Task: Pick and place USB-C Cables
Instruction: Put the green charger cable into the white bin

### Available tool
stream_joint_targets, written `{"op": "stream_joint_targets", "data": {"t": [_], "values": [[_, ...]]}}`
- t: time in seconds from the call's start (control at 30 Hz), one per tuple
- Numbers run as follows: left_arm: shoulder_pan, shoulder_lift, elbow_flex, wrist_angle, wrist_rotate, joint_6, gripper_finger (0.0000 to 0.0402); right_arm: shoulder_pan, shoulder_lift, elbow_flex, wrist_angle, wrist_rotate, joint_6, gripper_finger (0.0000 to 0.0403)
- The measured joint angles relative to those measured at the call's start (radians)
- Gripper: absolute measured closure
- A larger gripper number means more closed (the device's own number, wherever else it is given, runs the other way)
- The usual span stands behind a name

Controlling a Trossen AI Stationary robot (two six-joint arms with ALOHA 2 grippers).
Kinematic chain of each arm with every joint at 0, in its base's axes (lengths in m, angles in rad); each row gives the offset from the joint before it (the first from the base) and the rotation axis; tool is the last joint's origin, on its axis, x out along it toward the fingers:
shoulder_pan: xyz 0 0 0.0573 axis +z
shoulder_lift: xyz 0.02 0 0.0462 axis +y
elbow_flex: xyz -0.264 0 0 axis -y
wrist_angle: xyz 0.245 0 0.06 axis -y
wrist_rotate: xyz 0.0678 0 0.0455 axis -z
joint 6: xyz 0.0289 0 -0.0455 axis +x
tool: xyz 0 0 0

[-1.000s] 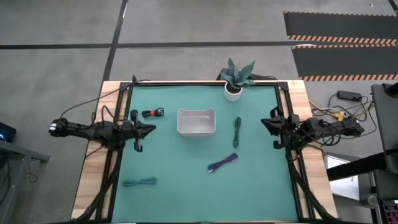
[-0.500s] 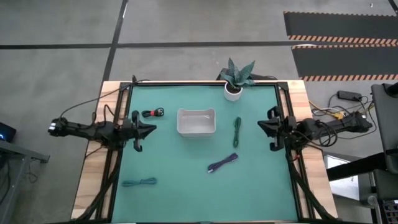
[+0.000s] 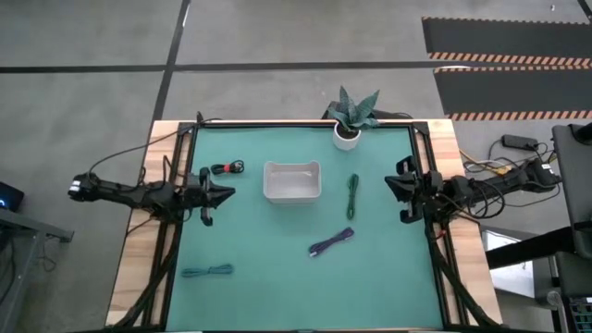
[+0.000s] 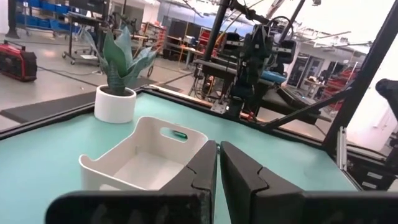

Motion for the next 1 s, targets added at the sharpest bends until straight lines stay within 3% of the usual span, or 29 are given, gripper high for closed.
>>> {"op": "stream_joint_targets", "data": {"t": [0.23, 0.47, 0.6, 0.77, 1.0], "values": [[0.0, 0.006, 0.0, 0.0, -0.023, -0.033, 0.0395, 0.0, 0.044, 0.008, 0.002, 0.0, 0.024, 0.0394], [0.0, 0.008, -0.001, 0.0, -0.023, -0.056, 0.0395, 0.0, 0.148, 0.15, -0.049, 0.0, -0.026, 0.0394], [0.0, 0.019, -0.001, 0.0, -0.025, -0.078, 0.0395, 0.0, 0.214, 0.239, -0.116, 0.063, -0.03, 0.0394], [0.0, 0.015, -0.001, 0.001, -0.071, -0.077, 0.0395, 0.0, 0.248, 0.355, -0.32, 0.103, 0.069, 0.0394], [0.0, 0.014, -0.001, 0.0, -0.11, -0.077, 0.0395, 0.0, 0.279, 0.531, -0.826, 0.179, 0.262, 0.0394]]}}
